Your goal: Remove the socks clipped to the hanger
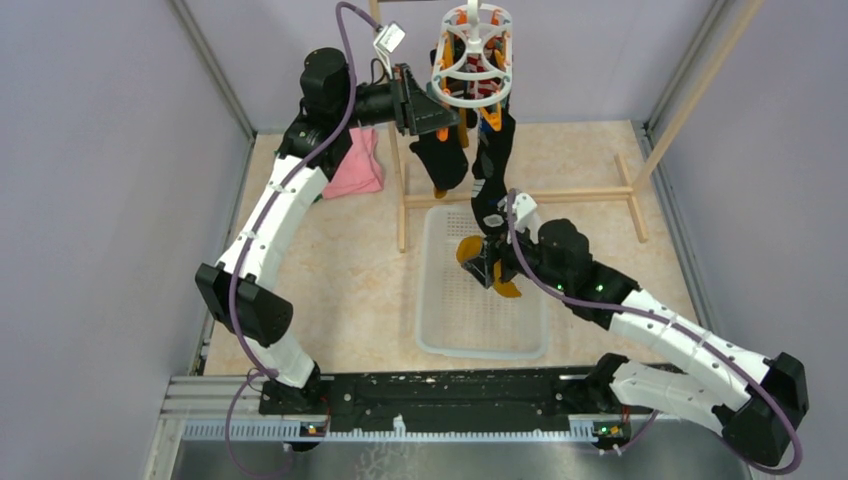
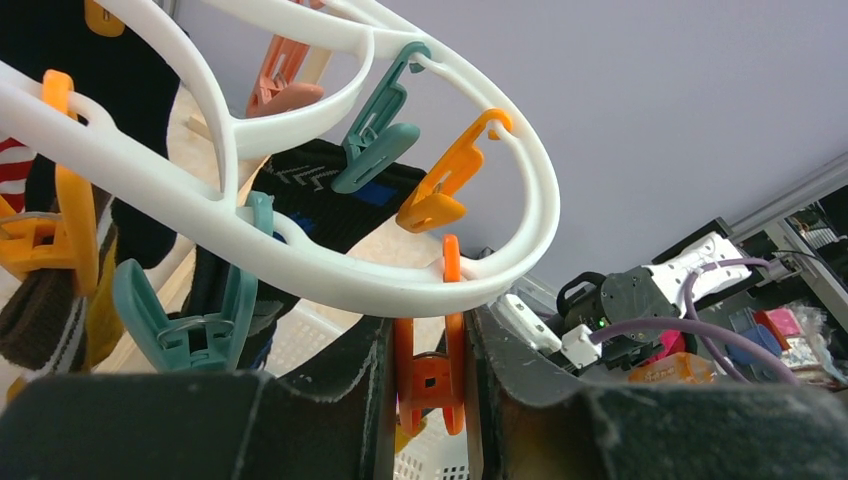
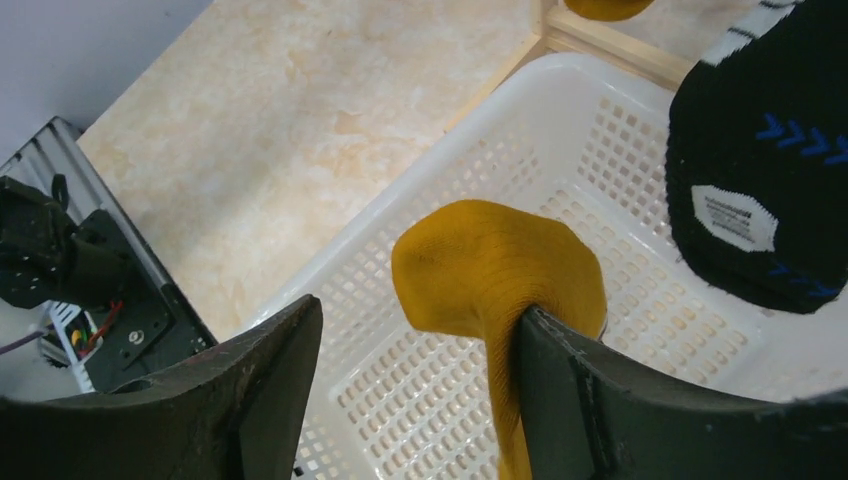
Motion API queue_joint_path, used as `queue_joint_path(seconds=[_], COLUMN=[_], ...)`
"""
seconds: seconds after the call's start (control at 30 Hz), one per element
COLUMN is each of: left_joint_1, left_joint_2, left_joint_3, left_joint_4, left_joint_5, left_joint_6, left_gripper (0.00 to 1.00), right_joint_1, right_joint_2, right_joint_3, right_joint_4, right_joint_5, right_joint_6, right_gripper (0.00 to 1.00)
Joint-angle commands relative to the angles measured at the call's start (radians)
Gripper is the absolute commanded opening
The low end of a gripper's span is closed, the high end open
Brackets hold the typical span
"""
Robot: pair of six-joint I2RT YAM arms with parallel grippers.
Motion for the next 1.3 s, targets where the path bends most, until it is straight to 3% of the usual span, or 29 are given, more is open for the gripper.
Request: queue_joint_path(seconds=[0.0,0.3,0.43,0.6,0.77,0.83,0.97,1.1,1.2,1.27], left_joint_1=[-0.006,-0.009,-0.010,-0.011,-0.016,-0.017,-0.017,-0.018,-0.018,-0.017], left_joint_2=[-0.059,-0.067,-0.069,-0.069,-0.068,-0.068,-0.068,-0.069,-0.076,-0.078], left_joint_3=[-0.001,-0.012,-0.015,-0.018,-0.014,-0.012,-0.013,-0.018,-0.025,-0.023], left_joint_4=[0.023,0.021,0.020,0.021,0.029,0.030,0.024,0.022,0.023,0.025], left_joint_5=[-0.019,-0.017,-0.016,-0.014,-0.018,-0.018,-0.020,-0.020,-0.019,-0.020], left_joint_6=[-0.001,0.002,0.006,-0.004,-0.015,-0.018,-0.013,-0.019,-0.021,-0.027], left_gripper=[0.00,0.00,0.00,0.00,0.00,0.00,0.00,0.01,0.01,0.01], right_joint_1=[0.009,0.018,0.024,0.025,0.028,0.028,0.047,0.111,0.140,0.143], right_joint_2=[0.057,0.153,0.139,0.052,0.217,0.302,0.476,0.631,0.714,0.753], right_joint_3=[0.157,0.360,0.375,0.282,0.268,0.235,0.266,0.376,0.412,0.426], right_joint_4=[-0.081,-0.498,-0.574,-0.257,0.164,0.405,0.702,0.821,0.970,1.070], right_joint_5=[0.062,0.234,0.221,0.162,0.158,0.188,0.300,0.472,0.671,0.721], right_joint_6=[-0.058,-0.104,-0.083,-0.111,-0.209,-0.238,-0.305,-0.448,-0.533,-0.551], right_gripper=[0.72,0.79,0.79,0.78,0.79,0.81,0.82,0.83,0.79,0.74])
